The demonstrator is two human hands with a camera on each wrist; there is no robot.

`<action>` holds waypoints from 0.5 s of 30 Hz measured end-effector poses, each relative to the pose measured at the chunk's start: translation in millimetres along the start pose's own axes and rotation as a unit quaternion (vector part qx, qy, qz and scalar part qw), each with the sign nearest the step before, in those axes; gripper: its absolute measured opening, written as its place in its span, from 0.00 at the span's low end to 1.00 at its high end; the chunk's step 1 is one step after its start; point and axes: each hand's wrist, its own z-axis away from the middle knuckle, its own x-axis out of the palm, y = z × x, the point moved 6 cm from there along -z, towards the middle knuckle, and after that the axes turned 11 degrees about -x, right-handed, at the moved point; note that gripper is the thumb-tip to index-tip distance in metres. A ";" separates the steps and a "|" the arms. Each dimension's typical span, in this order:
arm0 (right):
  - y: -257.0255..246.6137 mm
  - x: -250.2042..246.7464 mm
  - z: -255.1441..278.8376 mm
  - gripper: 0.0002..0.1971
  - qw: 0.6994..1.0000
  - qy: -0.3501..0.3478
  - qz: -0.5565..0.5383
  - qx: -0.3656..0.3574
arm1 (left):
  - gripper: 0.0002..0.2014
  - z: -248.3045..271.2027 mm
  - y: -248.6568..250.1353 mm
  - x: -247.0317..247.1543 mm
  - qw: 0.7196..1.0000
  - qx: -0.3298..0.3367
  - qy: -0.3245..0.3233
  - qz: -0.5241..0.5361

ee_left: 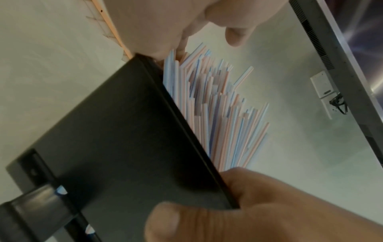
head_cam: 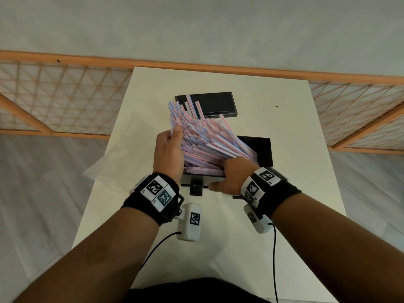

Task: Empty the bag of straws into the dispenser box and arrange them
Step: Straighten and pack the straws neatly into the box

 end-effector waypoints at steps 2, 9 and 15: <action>-0.9 4.1 -2.2 0.32 1.000 -0.011 0.004 -0.001 | 0.20 1.7 1.4 0.5 1.000 0.006 -0.001 -0.001; -5.4 2.5 -15.1 0.40 0.999 -0.035 -0.011 -0.022 | 0.26 3.9 2.3 2.4 1.000 0.015 -0.010 0.009; -13.1 -0.2 -25.1 0.42 0.997 -0.044 -0.057 -0.035 | 0.11 -3.0 -1.8 -0.1 1.000 0.012 -0.014 0.013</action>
